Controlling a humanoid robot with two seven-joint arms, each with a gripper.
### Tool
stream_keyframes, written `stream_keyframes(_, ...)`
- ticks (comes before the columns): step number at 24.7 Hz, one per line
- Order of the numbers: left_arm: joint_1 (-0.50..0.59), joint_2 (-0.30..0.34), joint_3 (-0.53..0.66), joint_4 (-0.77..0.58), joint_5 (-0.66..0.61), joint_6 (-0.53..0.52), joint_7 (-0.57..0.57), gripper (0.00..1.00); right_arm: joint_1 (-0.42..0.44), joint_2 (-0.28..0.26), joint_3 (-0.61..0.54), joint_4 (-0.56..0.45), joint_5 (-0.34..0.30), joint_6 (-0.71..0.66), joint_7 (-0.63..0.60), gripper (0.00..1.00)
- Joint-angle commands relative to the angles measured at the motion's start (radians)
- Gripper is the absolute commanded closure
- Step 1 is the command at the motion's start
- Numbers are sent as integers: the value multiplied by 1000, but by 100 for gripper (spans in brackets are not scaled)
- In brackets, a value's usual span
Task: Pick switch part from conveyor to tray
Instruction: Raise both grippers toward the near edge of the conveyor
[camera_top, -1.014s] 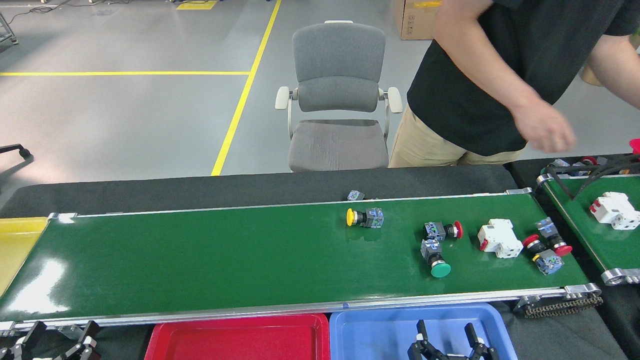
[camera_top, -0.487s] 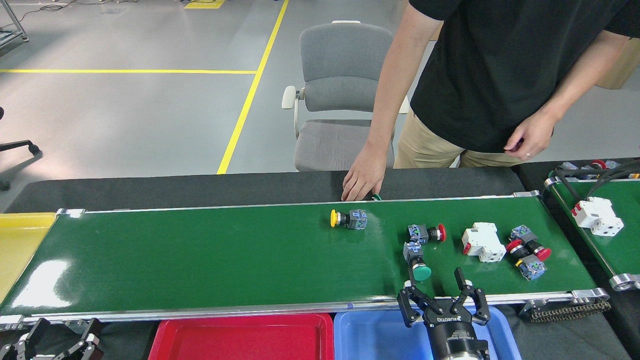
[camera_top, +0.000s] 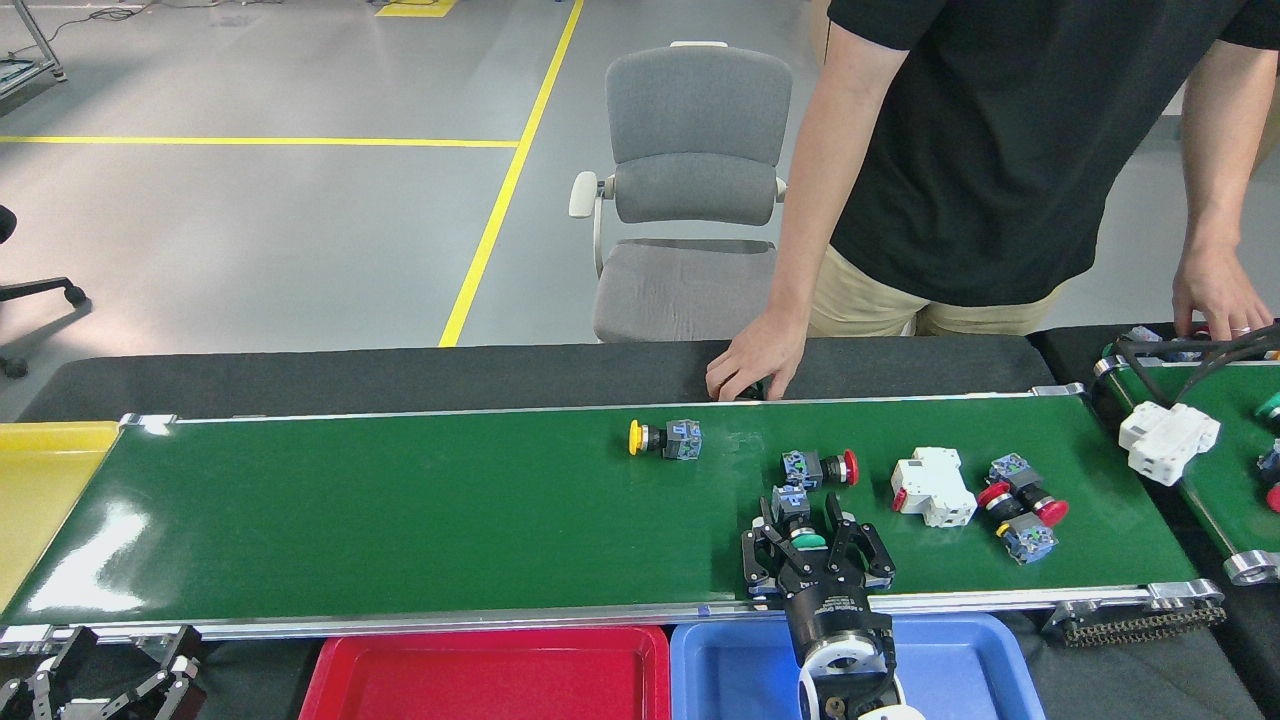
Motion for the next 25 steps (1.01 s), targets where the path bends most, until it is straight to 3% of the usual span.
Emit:
stream_keyframes(1, -7, 12, 4, -13, -1, 4, 0, 0, -11, -2, 12, -15, -2, -26, -10, 92)
stream_keyframes(5, -15, 12, 5, -16, -1, 7, 0, 0, 21, -12, 78, -90, -3, -169, -24, 93)
stream_keyframes(9, -32, 29, -1, -25, -1, -1, 0, 0, 90, -83, 118, -200, -8, -713, -38, 90)
stream_keyframes(10, -41, 35, -7, -25, -1, -3, 0, 0, 91, -84, 119, -202, -9, -808, -38, 82)
stream_keyframes(11, -56, 48, -26, -21, -1, -3, 0, 0, 91, -77, 127, -199, -8, -900, -37, 57)
stream_keyframes(12, -79, 64, -48, -16, -1, -3, -1, 0, 91, -64, 141, -191, -6, -946, -37, 5)
stream_keyframes(13, -98, 80, -75, -16, -2, 1, -1, 0, 91, -57, 159, -182, -6, -951, -35, 0)
stream_keyframes(20, -177, 89, -299, -12, -36, 14, -14, 0, 85, -38, 191, -165, -12, -923, -30, 0)
stream_keyframes(25, -237, 67, -438, 14, -119, 180, -15, 0, 177, -25, 16, -239, -15, -532, -44, 0)
